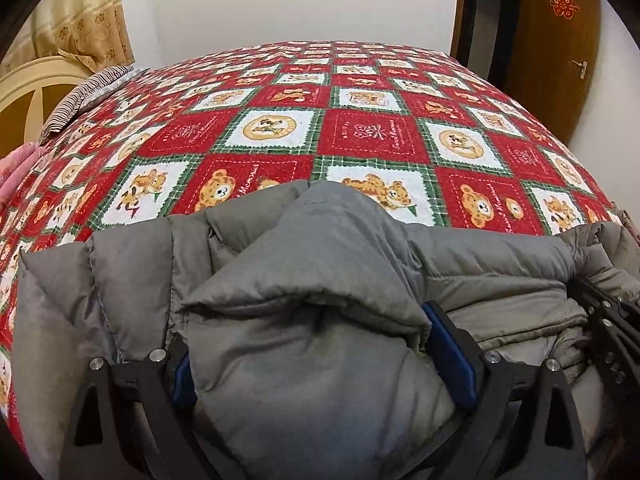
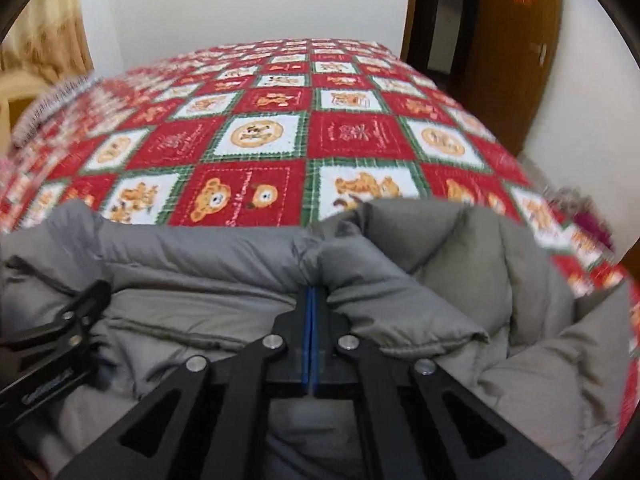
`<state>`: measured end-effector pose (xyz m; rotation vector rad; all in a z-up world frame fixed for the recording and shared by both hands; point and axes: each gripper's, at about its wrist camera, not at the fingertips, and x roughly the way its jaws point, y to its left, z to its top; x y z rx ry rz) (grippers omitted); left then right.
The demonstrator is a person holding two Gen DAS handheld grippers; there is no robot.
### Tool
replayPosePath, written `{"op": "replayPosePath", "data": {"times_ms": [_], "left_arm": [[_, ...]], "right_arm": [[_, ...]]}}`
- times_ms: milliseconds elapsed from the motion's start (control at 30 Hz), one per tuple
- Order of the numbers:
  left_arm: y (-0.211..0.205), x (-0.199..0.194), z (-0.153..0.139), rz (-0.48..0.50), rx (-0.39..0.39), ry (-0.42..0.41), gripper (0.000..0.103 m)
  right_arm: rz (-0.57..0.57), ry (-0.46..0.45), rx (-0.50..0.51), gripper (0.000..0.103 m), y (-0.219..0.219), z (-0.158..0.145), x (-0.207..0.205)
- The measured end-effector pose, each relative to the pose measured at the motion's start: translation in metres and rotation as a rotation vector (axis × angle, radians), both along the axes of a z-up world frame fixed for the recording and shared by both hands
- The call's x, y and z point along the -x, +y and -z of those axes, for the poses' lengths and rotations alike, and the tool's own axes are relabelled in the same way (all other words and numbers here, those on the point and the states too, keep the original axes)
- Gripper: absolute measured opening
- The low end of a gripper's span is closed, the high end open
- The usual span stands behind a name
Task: Fold large clothes
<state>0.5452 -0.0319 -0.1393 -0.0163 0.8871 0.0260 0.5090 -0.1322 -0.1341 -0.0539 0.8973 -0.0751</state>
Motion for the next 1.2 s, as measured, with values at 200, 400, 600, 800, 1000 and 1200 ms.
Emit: {"op": "replayPosePath", "data": {"times_ms": [200,400,600,800,1000,1200], "left_arm": [[0.019,0.015,-0.018,0.054,0.094,0.038,0.096],[0.089,0.127,-0.076,0.119,0.233,-0.093,0.095],[0.161,0.275,-0.096,0.281,0.262,-0.129,0.095],[0.205,0.380,-0.080,0.277,0.296,-0.083,0.095],[0.223,0.432,-0.098,0.278,0.288,-0.140,0.095],[0.238,0.474,-0.138,0.289,0.275,-0.264,0.095]], "right_arm": [[-0.031,-0.091,-0.079,0.012,-0.016,-0.043,0.051],[-0.035,-0.393,-0.142,0.073,-0.061,-0.132,0.224],[0.015,-0.474,-0.093,0.073,-0.111,-0.176,0.387],[0.031,-0.452,-0.111,0.075,-0.136,-0.205,0.502],[-0.041,-0.629,-0.231,0.075,-0.135,-0.261,0.569],[-0.101,-0.775,-0.272,0.075,-0.125,-0.309,0.629]]}}
